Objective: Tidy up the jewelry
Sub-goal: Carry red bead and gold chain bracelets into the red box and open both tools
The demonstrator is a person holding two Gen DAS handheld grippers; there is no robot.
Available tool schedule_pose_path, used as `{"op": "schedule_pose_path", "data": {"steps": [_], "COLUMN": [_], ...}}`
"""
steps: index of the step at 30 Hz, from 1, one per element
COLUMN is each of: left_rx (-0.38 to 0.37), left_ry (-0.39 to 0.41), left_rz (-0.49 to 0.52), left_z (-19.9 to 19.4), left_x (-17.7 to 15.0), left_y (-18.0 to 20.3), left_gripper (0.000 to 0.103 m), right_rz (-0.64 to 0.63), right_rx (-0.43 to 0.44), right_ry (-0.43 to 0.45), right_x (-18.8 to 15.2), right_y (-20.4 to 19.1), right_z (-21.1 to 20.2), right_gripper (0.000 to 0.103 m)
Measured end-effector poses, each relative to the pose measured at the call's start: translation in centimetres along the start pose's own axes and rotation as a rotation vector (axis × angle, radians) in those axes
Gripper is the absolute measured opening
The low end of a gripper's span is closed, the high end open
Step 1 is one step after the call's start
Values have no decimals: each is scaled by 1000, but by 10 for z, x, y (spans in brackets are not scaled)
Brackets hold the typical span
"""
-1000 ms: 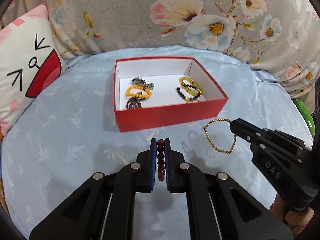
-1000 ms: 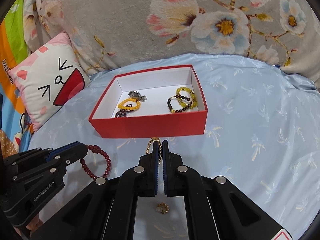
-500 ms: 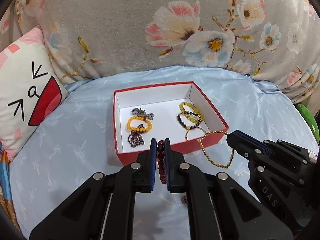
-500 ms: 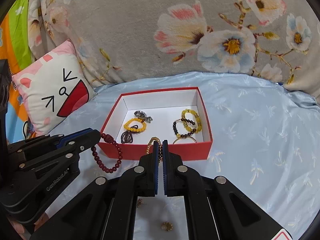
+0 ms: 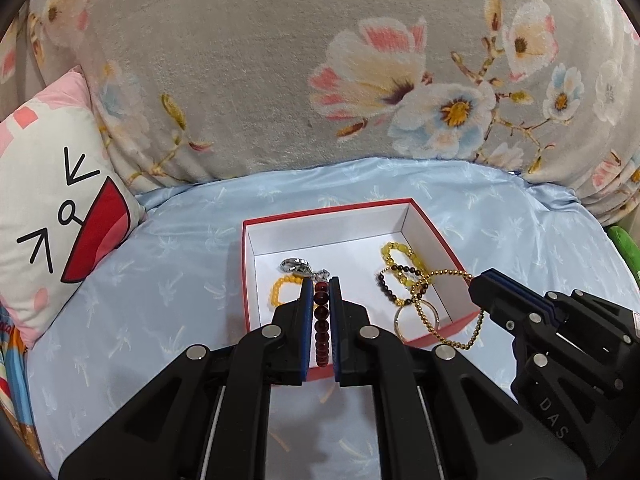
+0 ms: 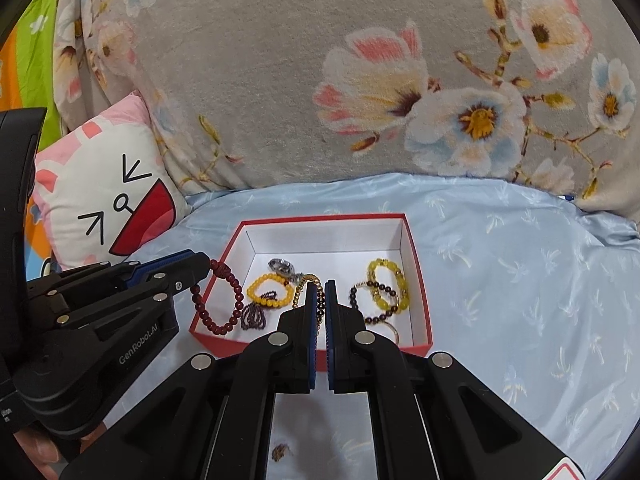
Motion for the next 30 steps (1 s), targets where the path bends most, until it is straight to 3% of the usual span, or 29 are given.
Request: {"op": "schedule_pose_path", "data": {"steps": [13,30], "left_rx": [10,9], "left_ry": [11,-34], "left_rz": [-21,-16], "left_z": [26,69], "left_x": [37,39], "left_y": [-13,-6], "left_gripper": [7,7], "right_rz": [-1,11], "right_rx": [-13,-21], "right_ry": [-15,-55], "right_x": [31,32], "right_y": [9,20], "right_z": [38,76], "right_gripper": [4,4]}}
Point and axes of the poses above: each gripper's, at about its wrist camera, not at the fingertips, and z roughly the way its jaws point, y to its right, x to its top, the point moved 10 cm from there along z, roughly the way its jaws point, and after that the axes turned 9 degrees about -y, right-handed, at the moved point
